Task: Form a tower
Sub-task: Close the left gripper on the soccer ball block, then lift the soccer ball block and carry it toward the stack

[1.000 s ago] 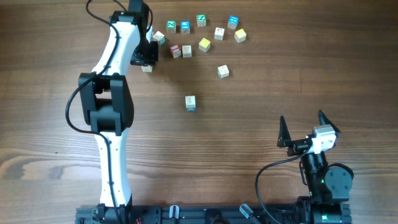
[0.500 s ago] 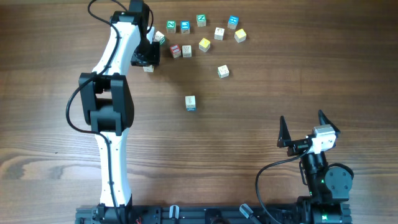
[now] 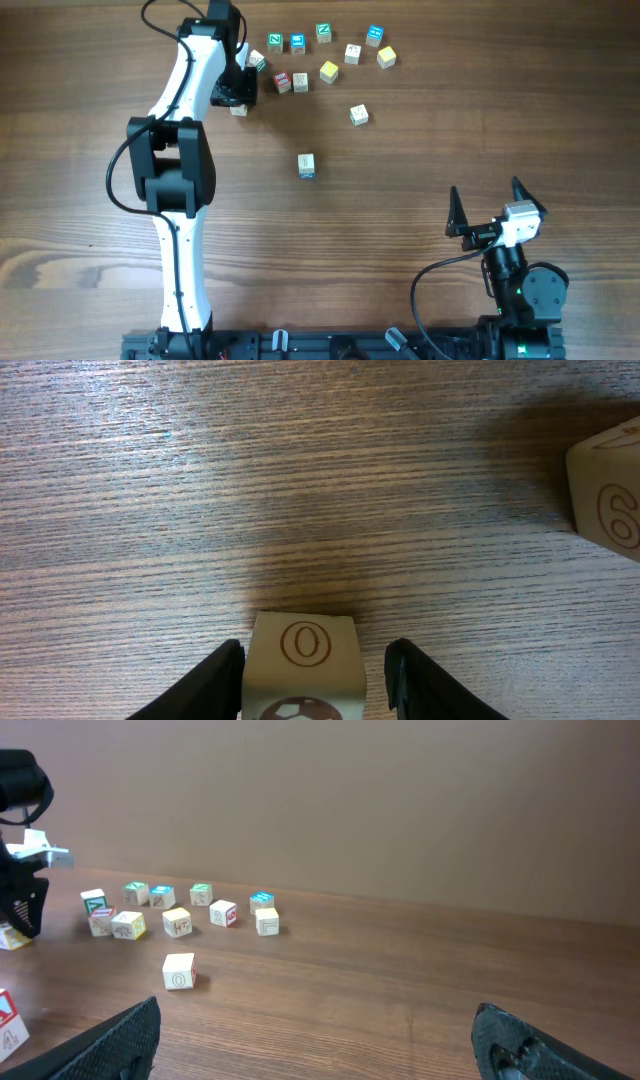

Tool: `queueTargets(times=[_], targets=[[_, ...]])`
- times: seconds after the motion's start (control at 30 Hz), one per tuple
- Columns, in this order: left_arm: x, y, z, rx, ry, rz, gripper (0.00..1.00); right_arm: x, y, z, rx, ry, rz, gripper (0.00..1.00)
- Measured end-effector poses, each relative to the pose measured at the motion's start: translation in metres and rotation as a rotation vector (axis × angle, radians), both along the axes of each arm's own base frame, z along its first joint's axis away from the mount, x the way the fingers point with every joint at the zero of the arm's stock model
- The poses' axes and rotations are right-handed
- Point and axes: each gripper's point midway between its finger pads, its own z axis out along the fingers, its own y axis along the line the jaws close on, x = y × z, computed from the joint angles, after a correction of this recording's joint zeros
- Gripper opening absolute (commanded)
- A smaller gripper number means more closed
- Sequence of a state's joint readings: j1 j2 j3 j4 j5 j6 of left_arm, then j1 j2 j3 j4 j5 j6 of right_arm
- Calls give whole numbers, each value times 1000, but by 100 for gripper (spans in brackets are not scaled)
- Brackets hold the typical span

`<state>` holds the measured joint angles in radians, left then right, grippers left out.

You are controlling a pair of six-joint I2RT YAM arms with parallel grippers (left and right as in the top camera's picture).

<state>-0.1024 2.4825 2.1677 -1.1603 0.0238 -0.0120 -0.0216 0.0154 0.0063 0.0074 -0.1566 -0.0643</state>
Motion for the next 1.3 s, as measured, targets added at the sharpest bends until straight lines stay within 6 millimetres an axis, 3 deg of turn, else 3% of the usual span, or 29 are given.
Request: queueTargets(times=[0.23, 0.33, 0.63, 0.8, 0.9, 0.97, 1.07, 1.13, 1.3], targets=[[0, 2, 0, 13, 1, 1, 40, 0, 0, 0, 0, 0, 0, 100], [1, 4, 0, 22, -4, 2, 44, 0, 0, 0, 0, 0, 0, 100], [2, 4, 0, 26, -7, 3, 27, 0, 0, 0, 0, 0, 0, 100], [1, 4, 3, 24, -12, 12, 28, 0, 0, 0, 0, 0, 0, 100], [-3, 5, 31, 18, -34, 41, 27, 0, 0, 0, 0, 0, 0, 100], [-7, 4, 60, 5, -67, 55, 22, 0, 0, 0, 0, 0, 0, 100], [-23, -5, 117, -63, -113, 56, 4, 0, 0, 0, 0, 0, 0, 100], [-37, -12, 136, -114, -101, 57, 4, 0, 0, 0, 0, 0, -1, 100], [-61, -29, 145, -216, -22, 53, 4, 0, 0, 0, 0, 0, 0, 100]])
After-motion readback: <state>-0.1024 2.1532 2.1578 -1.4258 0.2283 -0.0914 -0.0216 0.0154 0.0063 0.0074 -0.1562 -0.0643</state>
